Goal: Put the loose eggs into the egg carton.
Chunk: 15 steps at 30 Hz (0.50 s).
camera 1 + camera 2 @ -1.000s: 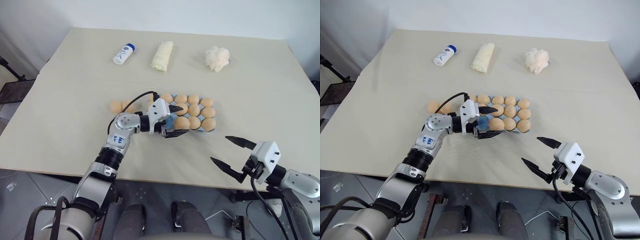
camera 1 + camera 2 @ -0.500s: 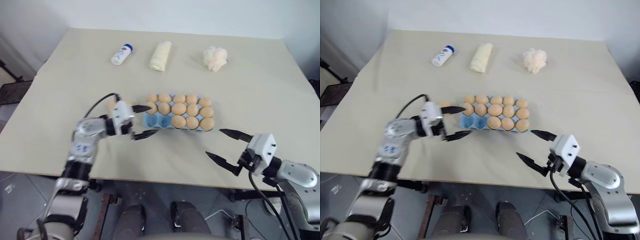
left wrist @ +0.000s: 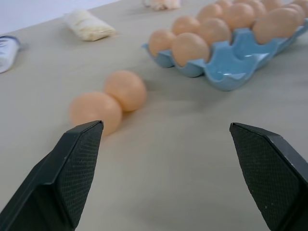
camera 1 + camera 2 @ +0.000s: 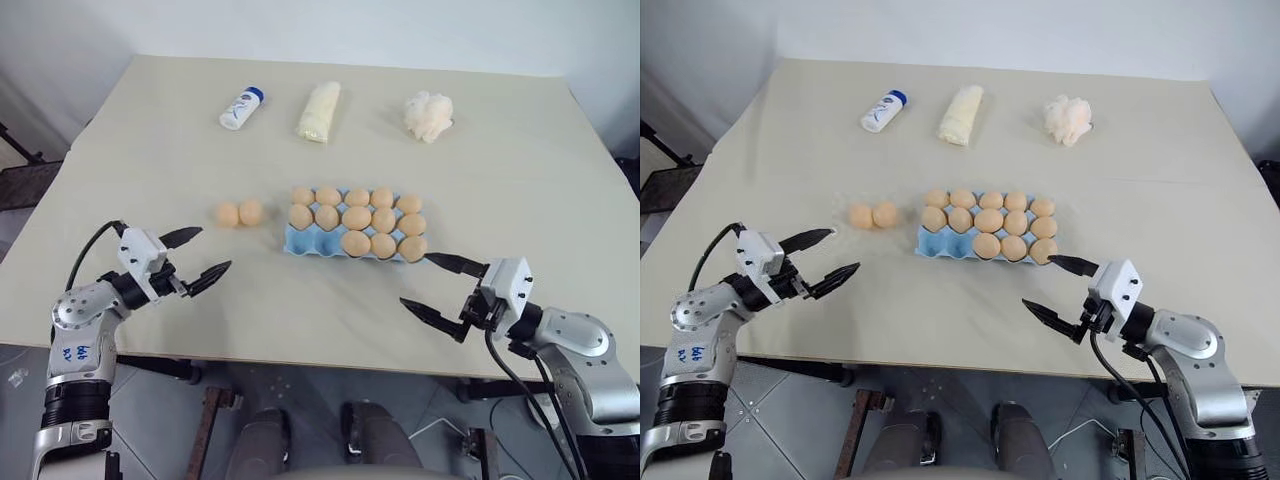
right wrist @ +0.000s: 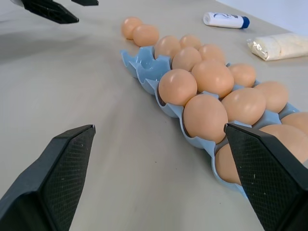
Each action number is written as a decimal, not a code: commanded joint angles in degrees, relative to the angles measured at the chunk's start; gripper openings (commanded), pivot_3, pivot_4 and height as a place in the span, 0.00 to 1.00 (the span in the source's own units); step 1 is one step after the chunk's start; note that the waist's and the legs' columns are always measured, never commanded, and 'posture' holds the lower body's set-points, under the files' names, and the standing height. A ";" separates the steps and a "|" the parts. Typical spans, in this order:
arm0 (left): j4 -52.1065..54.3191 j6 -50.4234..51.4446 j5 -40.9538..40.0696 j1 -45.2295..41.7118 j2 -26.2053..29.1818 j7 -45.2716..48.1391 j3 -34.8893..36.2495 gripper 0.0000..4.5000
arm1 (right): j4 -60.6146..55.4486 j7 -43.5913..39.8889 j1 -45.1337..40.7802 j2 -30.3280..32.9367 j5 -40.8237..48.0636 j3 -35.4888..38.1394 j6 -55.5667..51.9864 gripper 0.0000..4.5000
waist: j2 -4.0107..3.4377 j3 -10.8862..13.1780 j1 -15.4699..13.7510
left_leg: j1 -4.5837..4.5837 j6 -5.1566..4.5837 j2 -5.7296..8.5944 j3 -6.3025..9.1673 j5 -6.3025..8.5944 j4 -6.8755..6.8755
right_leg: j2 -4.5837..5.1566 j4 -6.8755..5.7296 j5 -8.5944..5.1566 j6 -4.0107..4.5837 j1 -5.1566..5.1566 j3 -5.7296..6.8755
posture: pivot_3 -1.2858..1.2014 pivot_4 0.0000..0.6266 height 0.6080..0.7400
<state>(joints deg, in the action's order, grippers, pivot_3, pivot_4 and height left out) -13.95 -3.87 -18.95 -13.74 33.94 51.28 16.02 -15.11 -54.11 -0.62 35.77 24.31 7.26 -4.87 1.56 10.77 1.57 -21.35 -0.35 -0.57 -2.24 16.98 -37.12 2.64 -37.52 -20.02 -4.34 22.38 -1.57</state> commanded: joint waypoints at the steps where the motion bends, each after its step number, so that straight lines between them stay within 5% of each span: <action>1: 2.30 1.18 -1.33 0.94 -0.31 -3.65 2.29 1.00 | 0.55 -0.85 -1.18 -0.29 0.33 0.26 2.09 1.00 | 0.00 0.00 0.01 | 0.00 0.00 0.00 0.00 0.00 0.00 | 0.00 0.00 0.00 0.00 0.00 0.00 | 0.52 0.24 1.00; 10: -1.73 2.70 0.87 -6.03 -2.65 -9.77 -0.51 1.00 | 2.84 -1.27 -2.87 -1.15 -0.35 -1.17 3.54 1.00 | 0.00 0.00 -0.13 | 0.00 0.00 0.00 0.00 0.00 0.00 | 0.00 -0.01 0.00 0.00 0.00 0.02 | 0.52 0.24 1.00; 15: -12.92 0.41 4.35 -16.03 -4.46 -11.95 -3.40 1.00 | 3.23 -1.06 -2.97 -1.24 -0.74 -1.48 3.94 1.00 | 0.01 0.00 -0.25 | -0.03 -0.01 0.03 -0.01 -0.01 -0.06 | 0.00 -0.02 0.01 -0.01 -0.01 0.06 | 0.52 0.24 1.00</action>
<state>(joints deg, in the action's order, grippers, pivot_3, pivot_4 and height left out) -24.55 -1.72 -15.51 -27.65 29.40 40.51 12.47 -11.13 -55.04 -3.52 34.66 23.29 5.00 -2.17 1.57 10.77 1.32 -21.38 -0.36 -0.54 -2.25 16.98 -37.18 2.64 -37.55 -20.01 -4.37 22.38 -1.50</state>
